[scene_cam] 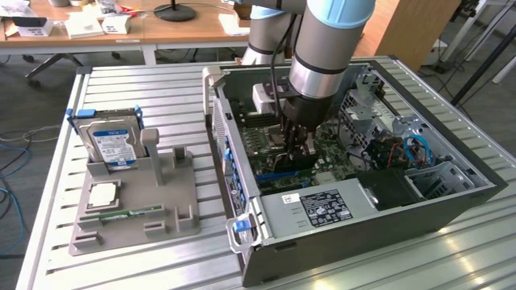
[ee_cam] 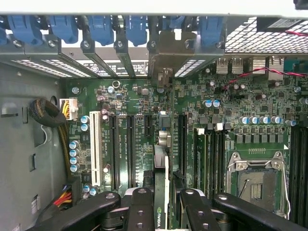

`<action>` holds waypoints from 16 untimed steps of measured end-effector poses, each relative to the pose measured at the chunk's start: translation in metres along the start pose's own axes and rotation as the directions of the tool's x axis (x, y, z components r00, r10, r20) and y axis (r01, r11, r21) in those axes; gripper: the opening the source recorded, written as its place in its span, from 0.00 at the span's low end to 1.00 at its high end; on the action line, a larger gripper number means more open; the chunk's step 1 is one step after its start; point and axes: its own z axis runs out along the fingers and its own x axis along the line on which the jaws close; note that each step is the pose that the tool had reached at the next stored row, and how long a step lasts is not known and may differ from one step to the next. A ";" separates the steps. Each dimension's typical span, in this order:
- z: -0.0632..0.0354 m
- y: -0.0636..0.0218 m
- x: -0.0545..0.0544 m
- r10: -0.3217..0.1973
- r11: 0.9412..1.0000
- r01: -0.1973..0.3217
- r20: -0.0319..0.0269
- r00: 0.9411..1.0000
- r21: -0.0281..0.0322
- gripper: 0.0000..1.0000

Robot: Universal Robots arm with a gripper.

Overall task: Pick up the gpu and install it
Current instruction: 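Insert the gpu into the slot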

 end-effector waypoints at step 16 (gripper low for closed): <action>0.0000 0.0011 0.000 0.000 1.000 0.000 0.003 1.000 0.002 0.26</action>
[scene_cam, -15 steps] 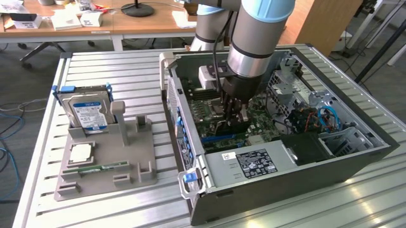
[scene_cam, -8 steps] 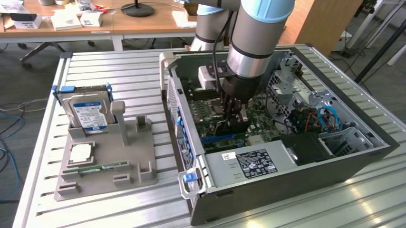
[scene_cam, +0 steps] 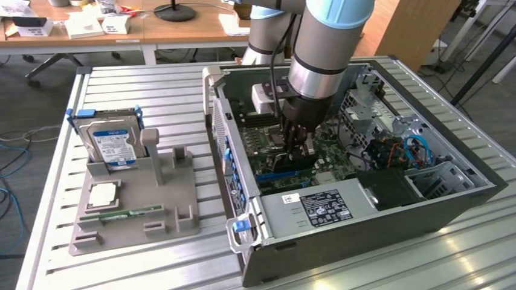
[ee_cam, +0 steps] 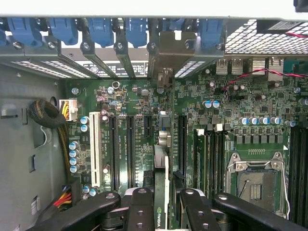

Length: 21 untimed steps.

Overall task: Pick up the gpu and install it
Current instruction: 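Insert the gpu into the slot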

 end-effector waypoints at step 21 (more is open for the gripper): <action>0.0018 0.0000 0.000 -0.001 1.000 0.001 0.000 1.000 0.000 0.26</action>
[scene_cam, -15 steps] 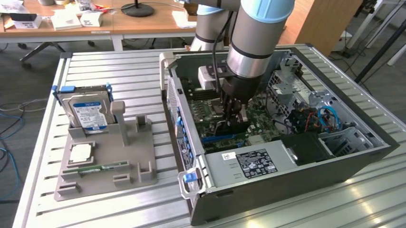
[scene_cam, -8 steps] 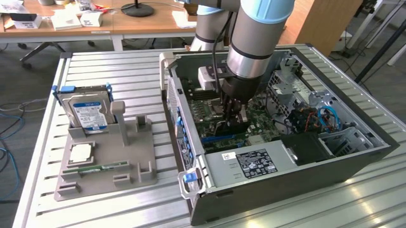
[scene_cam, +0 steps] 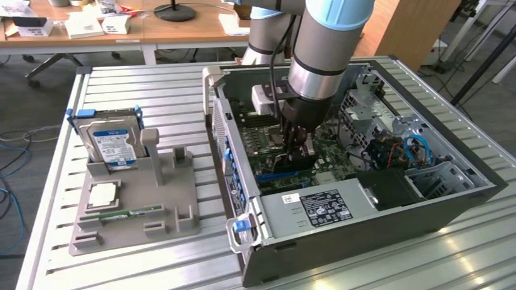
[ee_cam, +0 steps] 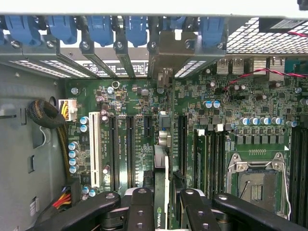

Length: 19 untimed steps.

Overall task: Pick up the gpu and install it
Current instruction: 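Insert the gpu into the slot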

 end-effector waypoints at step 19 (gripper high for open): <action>0.0006 0.0008 0.000 0.003 1.000 -0.003 0.000 1.000 0.000 0.26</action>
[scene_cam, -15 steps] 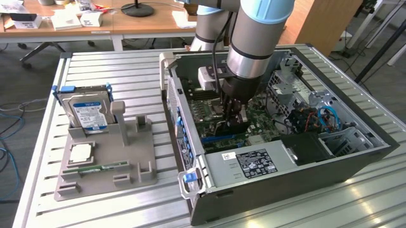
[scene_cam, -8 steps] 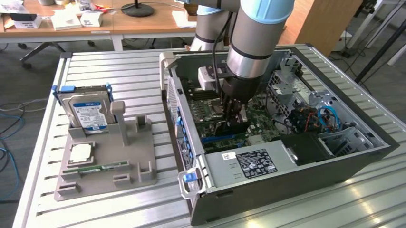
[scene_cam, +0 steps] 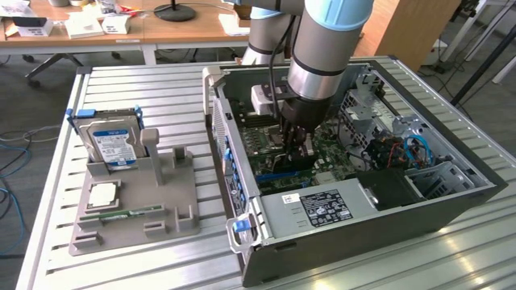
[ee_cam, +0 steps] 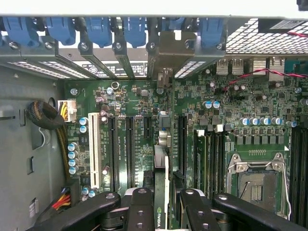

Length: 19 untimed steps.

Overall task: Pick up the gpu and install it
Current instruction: 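Insert the gpu into the slot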

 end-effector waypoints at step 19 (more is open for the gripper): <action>0.0008 0.0002 0.000 -0.016 1.000 0.016 0.000 1.000 -0.001 0.26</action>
